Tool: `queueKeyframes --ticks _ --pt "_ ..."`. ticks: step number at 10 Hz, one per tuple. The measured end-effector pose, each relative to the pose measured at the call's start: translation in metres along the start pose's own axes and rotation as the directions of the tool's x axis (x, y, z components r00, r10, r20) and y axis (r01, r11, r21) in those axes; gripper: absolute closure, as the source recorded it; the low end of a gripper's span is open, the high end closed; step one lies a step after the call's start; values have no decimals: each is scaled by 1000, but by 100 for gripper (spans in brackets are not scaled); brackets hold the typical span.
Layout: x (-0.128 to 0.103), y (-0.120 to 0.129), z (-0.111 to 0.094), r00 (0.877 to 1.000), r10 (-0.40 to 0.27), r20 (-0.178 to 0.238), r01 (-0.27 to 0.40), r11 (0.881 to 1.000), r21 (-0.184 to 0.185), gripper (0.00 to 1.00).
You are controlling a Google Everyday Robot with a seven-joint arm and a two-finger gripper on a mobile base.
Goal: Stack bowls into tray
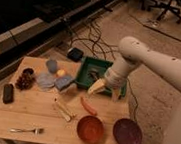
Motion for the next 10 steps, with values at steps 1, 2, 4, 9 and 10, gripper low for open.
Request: queueKeyframes --ticks 1,2,4,9,10 --pt "0 0 0 1000 0 0 0 1000 0 20" --pt "1 1 -2 1000 -14 8 14 1000 10 20" --pt "4 2 -3 991 -126 48 125 992 21 20" --pt "14 -15 15 939 -324 112 325 946 7 20" --pt "12 -19 23 936 -335 106 338 941 -5 20"
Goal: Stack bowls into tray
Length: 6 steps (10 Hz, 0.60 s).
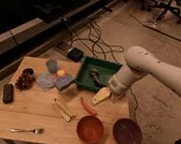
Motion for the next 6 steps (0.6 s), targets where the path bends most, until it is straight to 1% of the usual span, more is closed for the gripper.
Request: queueKeyframes --ticks 1,2,3,6 --pt "0 -3 8 1000 -9 -8 9 1000 -11 20" --pt "1 -10 23 1000 -19 -22 18 999 -32 20" --pt "3 -15 33 999 -23 -30 22 999 -46 20" --pt "5 -30 60 998 -25 -50 22 997 -67 20"
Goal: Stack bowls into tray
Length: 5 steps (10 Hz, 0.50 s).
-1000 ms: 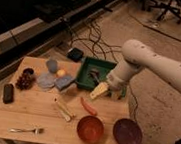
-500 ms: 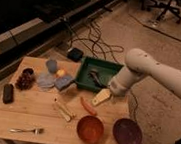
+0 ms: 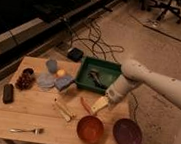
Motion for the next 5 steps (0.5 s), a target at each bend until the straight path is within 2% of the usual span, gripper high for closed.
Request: queueKeyframes --ticks 3,5 --pt "4 -16 23 999 20 -34 -20 1000 -4 20" --pt "13 -13 26 999 21 -48 -21 1000 1 20"
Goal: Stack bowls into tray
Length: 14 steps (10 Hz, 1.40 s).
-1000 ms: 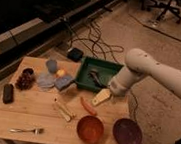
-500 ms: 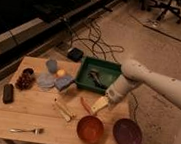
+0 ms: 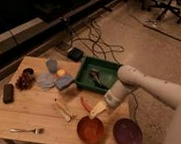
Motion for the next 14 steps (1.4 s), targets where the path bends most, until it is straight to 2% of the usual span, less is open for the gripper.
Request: queueKeyframes --ticks 3,4,5,7,8,14 --pt "59 14 -2 999 4 -37 -3 1000 16 20" --pt "95 20 0 998 4 -63 -2 1000 24 20" --pt "120 25 4 996 7 -87 -4 999 33 20" --pt "150 36 14 992 15 -122 -9 999 49 20" --pt "157 37 15 992 24 -123 -17 998 53 20" --pt "156 38 15 992 23 -123 -17 998 53 20"
